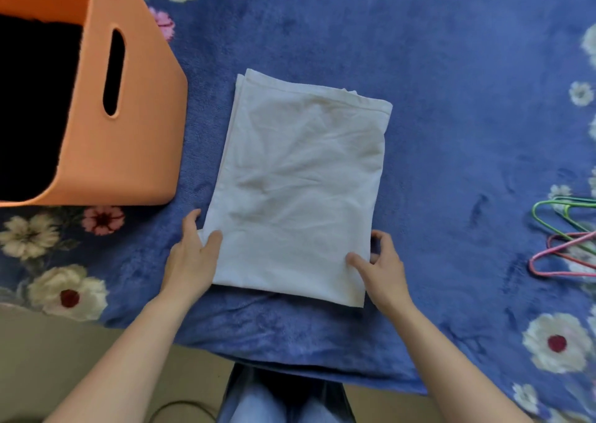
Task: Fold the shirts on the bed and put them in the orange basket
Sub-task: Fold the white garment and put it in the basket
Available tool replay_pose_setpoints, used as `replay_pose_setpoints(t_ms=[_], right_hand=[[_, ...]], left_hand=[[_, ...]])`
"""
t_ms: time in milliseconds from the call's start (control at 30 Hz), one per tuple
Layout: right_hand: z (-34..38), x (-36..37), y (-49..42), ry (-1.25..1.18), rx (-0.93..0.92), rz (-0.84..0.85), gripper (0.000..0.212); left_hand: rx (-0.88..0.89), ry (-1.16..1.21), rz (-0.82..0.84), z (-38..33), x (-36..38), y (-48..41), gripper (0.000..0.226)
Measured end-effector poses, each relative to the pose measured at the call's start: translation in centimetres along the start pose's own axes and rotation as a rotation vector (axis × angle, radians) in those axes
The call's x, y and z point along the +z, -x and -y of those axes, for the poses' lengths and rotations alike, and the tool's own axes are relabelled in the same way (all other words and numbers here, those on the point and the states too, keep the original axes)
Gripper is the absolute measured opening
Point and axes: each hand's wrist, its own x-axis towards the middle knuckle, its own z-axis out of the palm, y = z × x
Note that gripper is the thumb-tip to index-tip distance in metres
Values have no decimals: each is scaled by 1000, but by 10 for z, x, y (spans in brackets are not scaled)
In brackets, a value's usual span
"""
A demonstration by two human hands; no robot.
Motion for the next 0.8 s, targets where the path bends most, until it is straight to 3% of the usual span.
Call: replay_pose_setpoints(t_ms=[167,233,400,433,500,600,700,733,800], right_hand=[[-6,-34,2,-254,36,239,75],[-10,-52,6,-292,76,295,66],[-19,-95,18,-248,296,481,22],[-19,-99,20,-250,333,521,27],[-25,-106,13,-281,372,537,57],[-21,-111,-1,-505,373,510,59],[0,-113,-10,-641,231,504,70],[5,-113,-16,-638,192,497,67],[20,-110,-25,-508,122,441,55]], left_hand=[[119,196,137,-3,-16,17,73],[122,242,271,-7,-24,32,74],[-104,277,742,-9,-37,61,31],[-163,264,788,-11,-39,64,27],[-249,352,830,-10,-39,62,42],[-386,627,843,-10,-45,44,60],[-313,1023,1076,-26,-58,30,71],[-268,1055,1084,-30,-60,24,68],[-178,780,865,-39,-60,13,64]])
